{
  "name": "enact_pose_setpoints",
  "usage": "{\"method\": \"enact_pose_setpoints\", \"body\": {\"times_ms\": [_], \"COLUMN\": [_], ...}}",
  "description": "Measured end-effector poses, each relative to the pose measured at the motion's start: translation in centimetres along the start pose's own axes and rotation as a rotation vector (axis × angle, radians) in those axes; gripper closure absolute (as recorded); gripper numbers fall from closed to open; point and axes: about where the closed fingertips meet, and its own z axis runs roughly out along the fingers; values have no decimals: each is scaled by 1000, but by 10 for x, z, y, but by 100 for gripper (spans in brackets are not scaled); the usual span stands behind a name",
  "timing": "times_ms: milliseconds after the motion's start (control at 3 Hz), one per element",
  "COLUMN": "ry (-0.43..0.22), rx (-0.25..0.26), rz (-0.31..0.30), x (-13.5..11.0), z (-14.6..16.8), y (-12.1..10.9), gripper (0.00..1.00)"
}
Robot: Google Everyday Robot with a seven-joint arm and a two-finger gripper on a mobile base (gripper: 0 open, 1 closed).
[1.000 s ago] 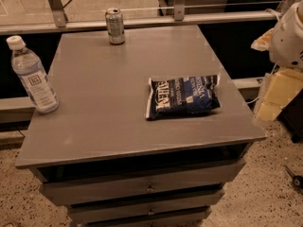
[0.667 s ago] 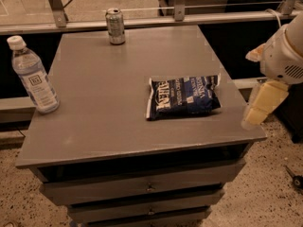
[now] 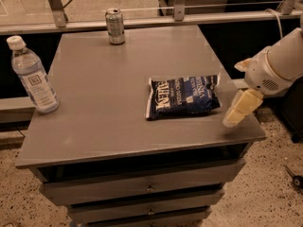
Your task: Pick blue chip bag
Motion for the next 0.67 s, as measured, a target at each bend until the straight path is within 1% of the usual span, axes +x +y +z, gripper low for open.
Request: {"method": "enact_pose_setpoints", "body": {"times_ms": [333,667], "ry": [-56,-113], "rx": [5,-13], "rz": [27,83], "x": [-6,-17], "z": [14,32], "y": [-10,-14], "gripper": [0,14]}}
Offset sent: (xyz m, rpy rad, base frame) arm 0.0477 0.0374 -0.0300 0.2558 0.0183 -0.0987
